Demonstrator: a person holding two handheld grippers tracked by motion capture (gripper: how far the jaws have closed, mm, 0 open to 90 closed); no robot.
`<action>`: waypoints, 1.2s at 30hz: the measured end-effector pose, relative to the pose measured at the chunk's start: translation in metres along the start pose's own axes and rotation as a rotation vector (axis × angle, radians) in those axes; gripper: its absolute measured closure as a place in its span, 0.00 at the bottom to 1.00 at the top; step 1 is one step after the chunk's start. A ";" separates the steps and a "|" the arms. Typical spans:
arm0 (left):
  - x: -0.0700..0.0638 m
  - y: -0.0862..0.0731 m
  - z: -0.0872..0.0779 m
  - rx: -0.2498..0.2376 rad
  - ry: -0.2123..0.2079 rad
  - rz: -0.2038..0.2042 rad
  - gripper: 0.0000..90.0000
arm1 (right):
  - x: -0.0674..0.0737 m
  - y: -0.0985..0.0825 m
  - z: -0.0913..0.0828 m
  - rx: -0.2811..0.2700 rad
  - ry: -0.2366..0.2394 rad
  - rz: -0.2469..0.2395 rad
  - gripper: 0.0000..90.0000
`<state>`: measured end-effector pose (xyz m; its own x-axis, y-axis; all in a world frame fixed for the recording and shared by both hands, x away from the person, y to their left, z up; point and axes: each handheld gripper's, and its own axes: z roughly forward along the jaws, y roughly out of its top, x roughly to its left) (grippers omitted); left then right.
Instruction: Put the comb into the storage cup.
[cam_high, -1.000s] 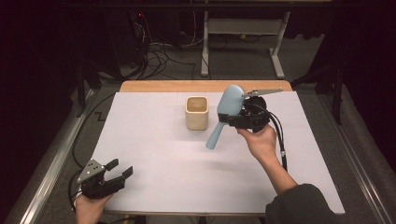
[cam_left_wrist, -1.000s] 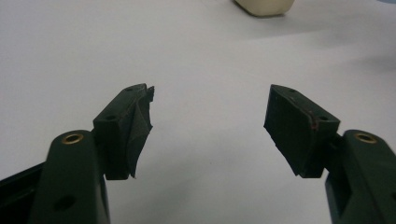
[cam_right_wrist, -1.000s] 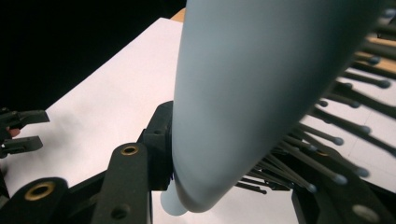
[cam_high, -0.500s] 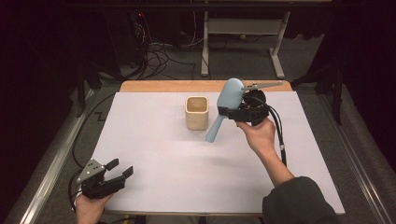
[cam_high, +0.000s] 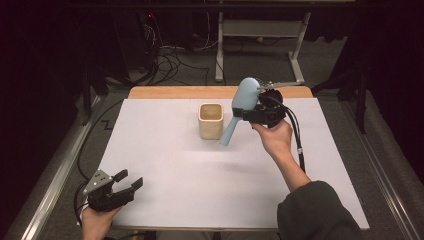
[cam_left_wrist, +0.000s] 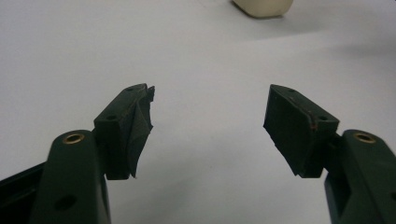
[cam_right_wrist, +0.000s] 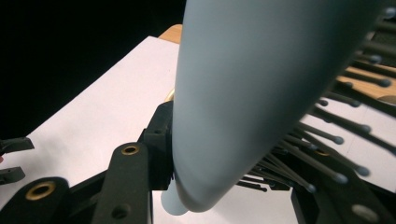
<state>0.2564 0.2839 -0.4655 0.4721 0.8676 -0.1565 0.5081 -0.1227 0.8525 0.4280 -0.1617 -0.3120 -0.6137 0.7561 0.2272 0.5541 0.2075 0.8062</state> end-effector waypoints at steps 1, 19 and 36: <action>0.000 0.000 0.000 0.000 0.001 0.000 0.36 | -0.001 0.000 0.000 -0.003 0.001 0.001 0.62; -0.001 0.000 0.001 0.001 0.006 0.006 0.36 | -0.001 0.016 0.004 -0.021 -0.011 -0.001 0.62; 0.001 0.001 0.000 0.001 0.009 0.005 0.37 | 0.000 0.030 0.009 -0.029 -0.002 0.004 0.62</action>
<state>0.2572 0.2841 -0.4653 0.4679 0.8713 -0.1477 0.5065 -0.1274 0.8528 0.4494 -0.1495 -0.2927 -0.6103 0.7583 0.2292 0.5397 0.1862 0.8210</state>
